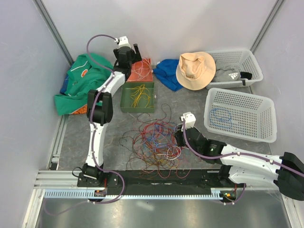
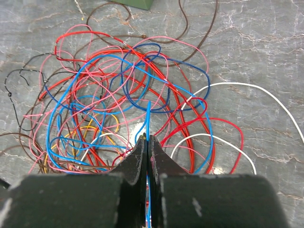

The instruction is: Untangle the cables

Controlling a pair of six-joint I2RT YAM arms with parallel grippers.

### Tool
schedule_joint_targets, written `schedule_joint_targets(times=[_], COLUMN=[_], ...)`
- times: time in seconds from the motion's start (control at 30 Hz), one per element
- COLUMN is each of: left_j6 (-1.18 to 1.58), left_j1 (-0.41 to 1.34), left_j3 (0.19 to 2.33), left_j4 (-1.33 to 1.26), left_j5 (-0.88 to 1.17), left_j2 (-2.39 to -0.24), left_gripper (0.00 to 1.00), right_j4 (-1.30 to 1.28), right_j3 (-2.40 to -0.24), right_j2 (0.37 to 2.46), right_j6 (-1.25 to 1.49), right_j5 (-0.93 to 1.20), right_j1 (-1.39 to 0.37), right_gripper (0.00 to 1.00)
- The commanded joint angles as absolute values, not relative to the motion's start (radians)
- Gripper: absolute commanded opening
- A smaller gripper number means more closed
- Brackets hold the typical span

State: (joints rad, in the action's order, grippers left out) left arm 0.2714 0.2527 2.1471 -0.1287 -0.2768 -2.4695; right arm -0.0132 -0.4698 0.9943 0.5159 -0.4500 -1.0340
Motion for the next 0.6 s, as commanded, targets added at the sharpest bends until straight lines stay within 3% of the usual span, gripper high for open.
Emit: schedule_joint_targets(times=[0.0, 0.37, 0.57], left_j6=[0.353, 0.474, 0.561], left_j1=[0.253, 0.388, 0.567], left_j3=[2.045, 1.396, 1.071], left_j4=[-0.222, -0.331, -0.333], left_j5=[-0.288, -0.387, -0.282], left_j2=[-2.214, -1.463, -1.146], left_gripper=[1.00, 1.00, 1.00], right_j4=[0.037, -0.129, -0.208], right_j3=[-0.472, -0.658, -0.883], right_j2=[0.986, 0.862, 0.833], right_j6=[0.545, 0.512, 0.459], right_j5=[-0.442, -0.448, -0.440], right_j1=[-1.029, -1.029, -1.029], right_gripper=[0.00, 0.00, 0.00])
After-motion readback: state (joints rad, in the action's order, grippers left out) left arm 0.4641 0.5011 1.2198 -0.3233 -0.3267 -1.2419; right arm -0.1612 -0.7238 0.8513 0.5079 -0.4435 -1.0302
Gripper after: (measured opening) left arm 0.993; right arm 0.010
